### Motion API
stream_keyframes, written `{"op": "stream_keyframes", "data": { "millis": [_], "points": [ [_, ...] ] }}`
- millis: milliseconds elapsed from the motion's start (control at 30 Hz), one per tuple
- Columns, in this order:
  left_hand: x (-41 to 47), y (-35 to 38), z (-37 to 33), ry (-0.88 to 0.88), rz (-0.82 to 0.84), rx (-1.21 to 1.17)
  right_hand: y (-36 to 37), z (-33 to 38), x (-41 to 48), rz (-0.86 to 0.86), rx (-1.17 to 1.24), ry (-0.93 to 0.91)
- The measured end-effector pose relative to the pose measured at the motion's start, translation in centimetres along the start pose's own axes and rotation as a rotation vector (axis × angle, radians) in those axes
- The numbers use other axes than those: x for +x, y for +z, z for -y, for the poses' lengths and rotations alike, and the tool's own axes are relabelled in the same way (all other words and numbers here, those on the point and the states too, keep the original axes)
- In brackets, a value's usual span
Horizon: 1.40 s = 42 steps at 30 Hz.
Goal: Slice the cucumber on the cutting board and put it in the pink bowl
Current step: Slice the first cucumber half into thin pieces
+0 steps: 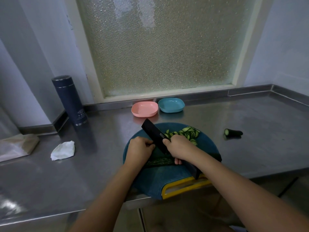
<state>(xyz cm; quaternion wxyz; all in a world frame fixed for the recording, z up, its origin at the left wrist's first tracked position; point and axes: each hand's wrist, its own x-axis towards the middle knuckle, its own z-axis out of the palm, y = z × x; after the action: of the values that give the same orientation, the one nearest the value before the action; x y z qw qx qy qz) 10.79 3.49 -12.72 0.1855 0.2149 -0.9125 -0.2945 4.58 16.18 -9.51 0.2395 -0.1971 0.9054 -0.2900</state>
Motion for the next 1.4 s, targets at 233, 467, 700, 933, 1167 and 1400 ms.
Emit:
{"op": "stream_keyframes", "data": {
  "millis": [233,467,700,933,1167,1400],
  "points": [
    [0.0,0.1,-0.1,-0.007,0.010,0.014,0.2,0.1,0.0,-0.010,-0.034,-0.009],
    [0.3,0.3,0.1,0.000,-0.026,0.001,0.4,1.3,0.3,0.022,-0.151,0.066],
    [0.6,-0.1,0.7,0.061,0.054,0.038,0.7,1.1,0.4,-0.030,-0.200,0.083],
    [0.4,-0.4,1.3,0.048,0.068,-0.028,0.3,0.3,0.2,-0.003,-0.055,0.041],
    [0.4,-0.2,1.2,0.047,0.057,-0.026,0.2,0.1,-0.1,-0.022,-0.049,-0.022],
    [0.5,0.1,1.3,0.064,0.035,0.001,0.6,0.3,-0.1,-0.057,-0.154,-0.051]
  ]
}}
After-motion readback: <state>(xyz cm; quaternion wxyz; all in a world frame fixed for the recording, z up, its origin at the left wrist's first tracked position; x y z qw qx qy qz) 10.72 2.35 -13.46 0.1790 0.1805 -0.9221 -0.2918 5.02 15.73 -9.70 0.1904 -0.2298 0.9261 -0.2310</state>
